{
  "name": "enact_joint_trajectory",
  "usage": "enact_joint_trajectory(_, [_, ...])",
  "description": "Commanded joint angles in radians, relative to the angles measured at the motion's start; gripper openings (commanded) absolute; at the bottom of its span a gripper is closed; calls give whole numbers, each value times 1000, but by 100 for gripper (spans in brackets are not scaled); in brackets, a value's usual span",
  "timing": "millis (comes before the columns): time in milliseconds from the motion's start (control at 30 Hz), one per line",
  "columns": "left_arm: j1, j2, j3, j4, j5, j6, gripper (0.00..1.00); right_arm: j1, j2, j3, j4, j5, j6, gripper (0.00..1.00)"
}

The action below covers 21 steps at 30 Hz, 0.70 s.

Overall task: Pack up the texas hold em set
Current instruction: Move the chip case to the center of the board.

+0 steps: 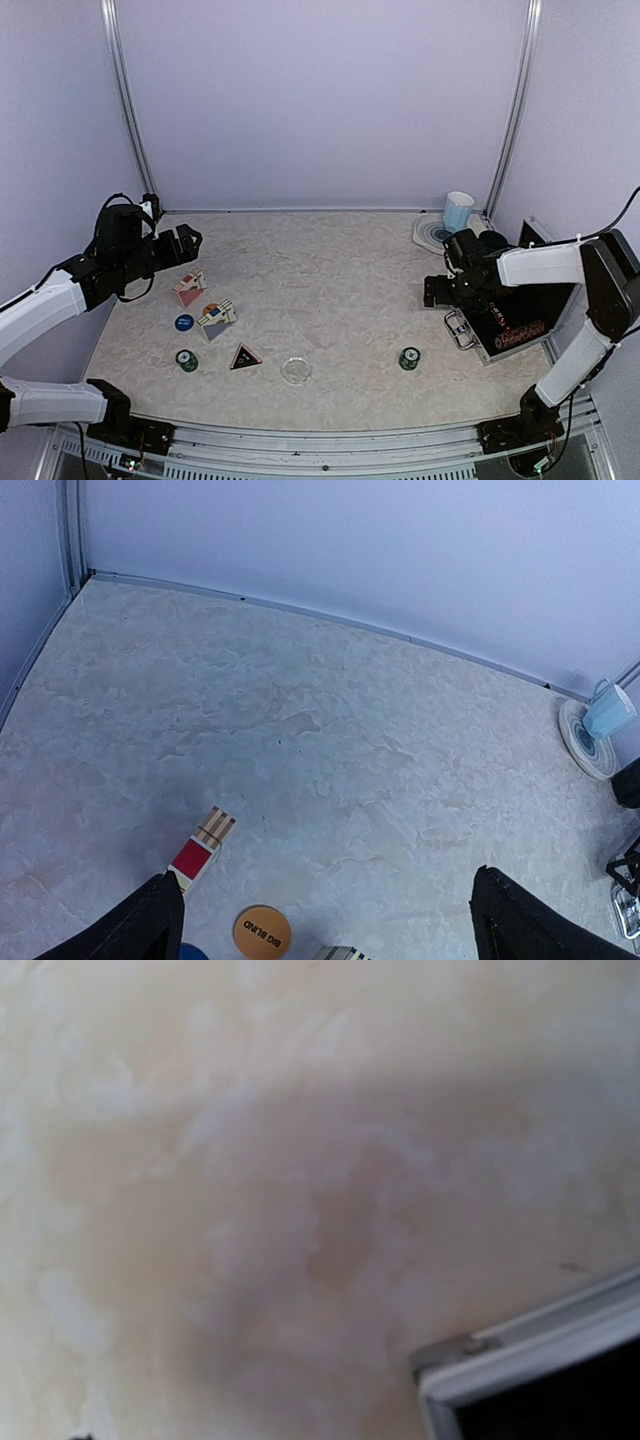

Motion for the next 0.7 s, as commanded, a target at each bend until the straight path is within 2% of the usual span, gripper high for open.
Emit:
enact_joint_trajectory(0, [8, 1, -11, 30, 8, 0, 99, 10, 43, 19, 40, -41, -25, 98])
enact_joint_trajectory(267, [11, 4, -11, 32, 14, -1, 99, 21, 109, 73, 67, -111, -56, 98])
enact_joint_trajectory(667, [21, 7, -11, 36, 26, -5, 99, 124, 234, 184, 76, -150, -116, 98])
